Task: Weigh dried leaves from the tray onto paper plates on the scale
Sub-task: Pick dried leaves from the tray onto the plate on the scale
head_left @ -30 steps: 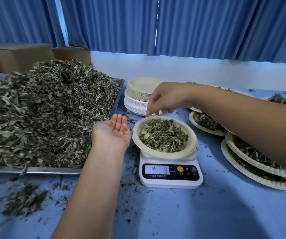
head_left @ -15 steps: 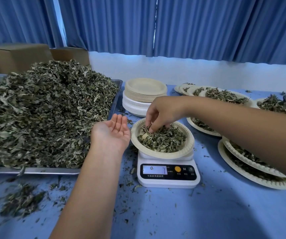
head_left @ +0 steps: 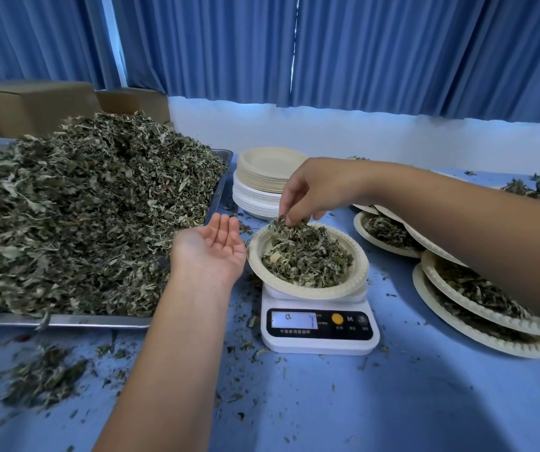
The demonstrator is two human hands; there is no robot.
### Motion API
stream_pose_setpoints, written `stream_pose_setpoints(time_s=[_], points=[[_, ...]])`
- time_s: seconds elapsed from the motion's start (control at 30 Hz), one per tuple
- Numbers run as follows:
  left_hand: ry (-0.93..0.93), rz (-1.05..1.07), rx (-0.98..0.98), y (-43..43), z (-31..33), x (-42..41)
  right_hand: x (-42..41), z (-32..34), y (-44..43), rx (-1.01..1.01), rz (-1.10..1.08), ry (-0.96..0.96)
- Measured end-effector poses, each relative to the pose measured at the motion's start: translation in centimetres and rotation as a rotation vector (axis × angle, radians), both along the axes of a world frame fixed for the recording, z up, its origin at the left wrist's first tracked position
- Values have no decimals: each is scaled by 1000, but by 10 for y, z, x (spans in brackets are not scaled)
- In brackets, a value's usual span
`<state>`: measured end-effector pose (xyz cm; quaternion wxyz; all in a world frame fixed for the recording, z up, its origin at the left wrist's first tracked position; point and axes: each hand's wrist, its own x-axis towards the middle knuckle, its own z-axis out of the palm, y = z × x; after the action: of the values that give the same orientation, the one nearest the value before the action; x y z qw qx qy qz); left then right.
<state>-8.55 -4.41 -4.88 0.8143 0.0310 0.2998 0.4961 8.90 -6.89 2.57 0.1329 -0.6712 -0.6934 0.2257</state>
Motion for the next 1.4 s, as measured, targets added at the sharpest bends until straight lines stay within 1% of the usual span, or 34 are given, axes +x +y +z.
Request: stream_pose_setpoints(time_s=[0.2,0.3,0.4,0.5,0.6,0.67,0.7,0.8,0.93,1.0,1.07,1.1,1.17,1.2,1.23,1.3,1.33,1.4], points=[[-4,-3,-5,0,0,1,1,1,-3,0,7,-30],[-6,1,-8,1,0,0,4,2,-3,3,-22,13],[-6,2,-8,1,0,0,2,8,-2,51,-40,63],[-16,4,-10,0,0,0,-14,21,9,83,-55,265],[-21,4,-9,-1,1,-2,-49,29,29,107,-35,474],[-8,10,-2,-1,0,-2,-76,24,41,110,-7,559],[6,12,2,-1,0,-2,-87,19,47,114,3,560],[42,22,12,0,0,0,-101,0,54,132,-7,470],[99,0,46,1,0,-1,-82,-13,49,126,-56,384],[199,-31,82,2,2,0,-64,-15,40,136,-105,340],[399,-57,170,3,6,3,-42,-15,30,167,-164,230],[563,-60,248,4,6,4,-30,-15,24,188,-189,121],[970,-70,506,5,3,3,-7,-14,11,176,-236,-155],[1143,-97,647,3,1,1,4,-14,5,123,-268,-268],[1265,-141,752,1,-1,-1,13,-15,-2,46,-301,-370],[1378,-273,833,-1,-4,-2,26,-20,-15,-95,-343,-482],[1413,-345,838,-2,-4,-1,31,-22,-21,-125,-356,-478],[1452,-452,833,-4,-4,2,35,-27,-32,-138,-383,-358]])
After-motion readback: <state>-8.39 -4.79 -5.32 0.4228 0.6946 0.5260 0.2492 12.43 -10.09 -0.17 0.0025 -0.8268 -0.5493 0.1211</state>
